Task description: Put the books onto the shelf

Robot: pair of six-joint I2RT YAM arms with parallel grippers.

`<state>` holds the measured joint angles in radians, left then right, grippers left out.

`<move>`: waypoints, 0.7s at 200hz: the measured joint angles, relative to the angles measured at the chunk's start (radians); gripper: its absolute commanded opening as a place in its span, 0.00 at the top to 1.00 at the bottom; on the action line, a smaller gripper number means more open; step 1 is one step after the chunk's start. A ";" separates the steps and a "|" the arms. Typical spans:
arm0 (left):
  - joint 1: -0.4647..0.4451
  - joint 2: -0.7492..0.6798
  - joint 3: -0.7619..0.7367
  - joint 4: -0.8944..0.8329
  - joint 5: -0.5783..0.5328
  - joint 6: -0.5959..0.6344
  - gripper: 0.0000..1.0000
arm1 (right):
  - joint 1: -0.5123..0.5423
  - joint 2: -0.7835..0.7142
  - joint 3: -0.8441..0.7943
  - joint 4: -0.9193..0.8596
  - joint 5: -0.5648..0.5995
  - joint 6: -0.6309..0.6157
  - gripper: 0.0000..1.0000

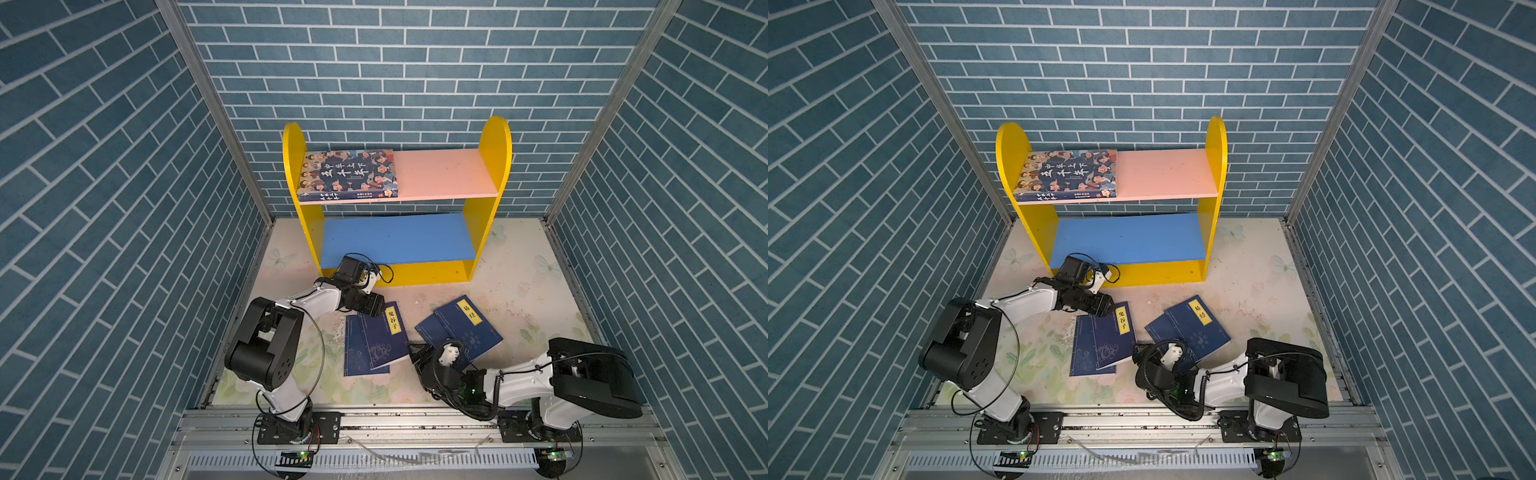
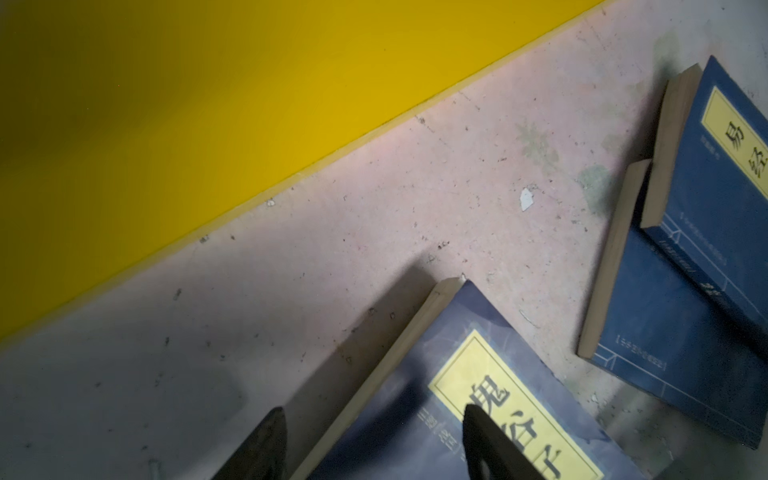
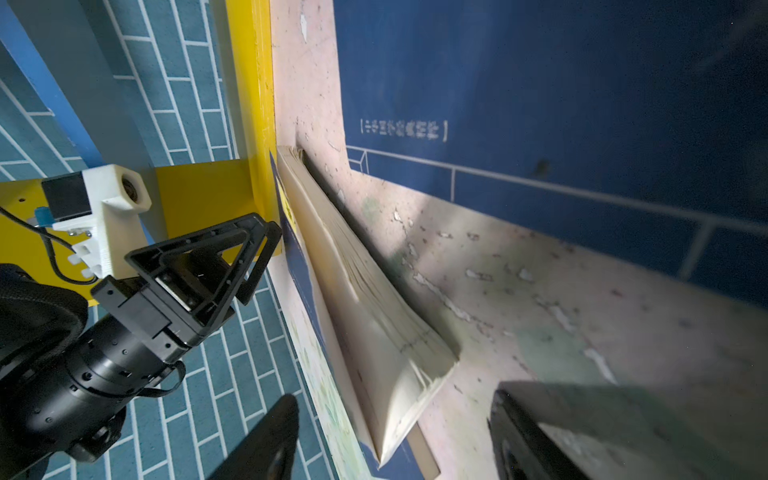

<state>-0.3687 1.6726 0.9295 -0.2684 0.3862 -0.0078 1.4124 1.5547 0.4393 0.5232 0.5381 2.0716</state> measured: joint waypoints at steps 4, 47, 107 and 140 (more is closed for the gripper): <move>-0.002 0.000 0.000 -0.003 -0.002 0.000 0.31 | -0.001 -0.001 0.002 -0.005 -0.002 0.000 0.25; -0.010 0.010 0.014 -0.012 -0.004 0.000 0.32 | -0.016 0.019 0.020 0.006 -0.026 0.000 0.25; -0.011 0.025 0.015 -0.032 0.008 0.001 0.33 | -0.034 0.131 0.068 0.157 -0.072 0.000 0.24; -0.011 0.027 0.015 -0.044 0.014 0.004 0.33 | -0.039 0.137 0.069 0.170 -0.084 0.000 0.24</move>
<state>-0.3794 1.7000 0.9443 -0.3122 0.4007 -0.0036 1.3735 1.6913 0.5083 0.6930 0.4541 2.0716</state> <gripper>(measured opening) 0.667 0.757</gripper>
